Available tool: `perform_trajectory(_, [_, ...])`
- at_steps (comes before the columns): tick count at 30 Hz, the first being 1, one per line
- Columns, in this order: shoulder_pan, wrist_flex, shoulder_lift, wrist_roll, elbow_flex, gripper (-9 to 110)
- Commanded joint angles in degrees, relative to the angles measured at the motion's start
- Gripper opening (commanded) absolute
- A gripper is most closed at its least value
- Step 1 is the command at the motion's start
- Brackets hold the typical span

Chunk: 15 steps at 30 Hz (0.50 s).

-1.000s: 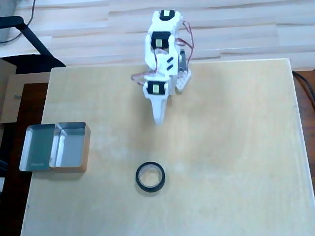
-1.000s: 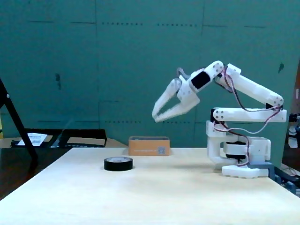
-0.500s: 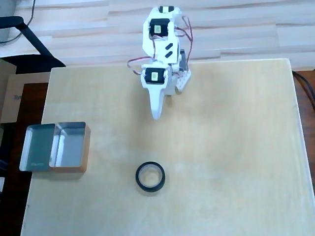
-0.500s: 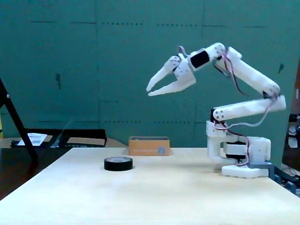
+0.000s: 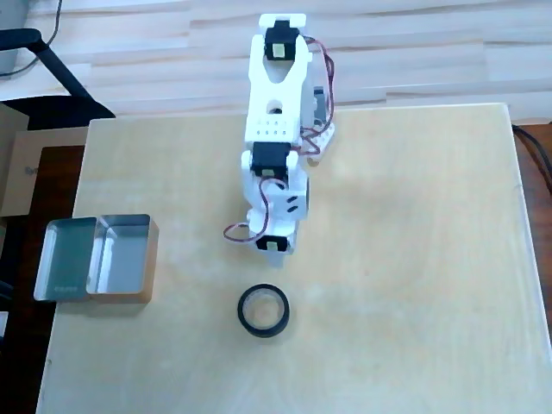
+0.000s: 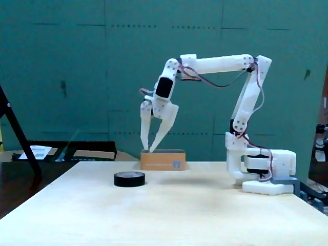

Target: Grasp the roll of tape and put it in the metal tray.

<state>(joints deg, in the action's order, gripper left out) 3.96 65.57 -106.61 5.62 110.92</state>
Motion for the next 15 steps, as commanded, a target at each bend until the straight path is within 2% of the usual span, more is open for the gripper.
perform_trajectory(1, [1.8, -2.5, 2.1, 2.5, -1.3, 0])
perform_trajectory(9, [2.3, -4.5, 2.5, 5.6, -0.5, 0])
perform_trajectory(15, [2.3, -4.5, 2.5, 6.4, 0.2, 11])
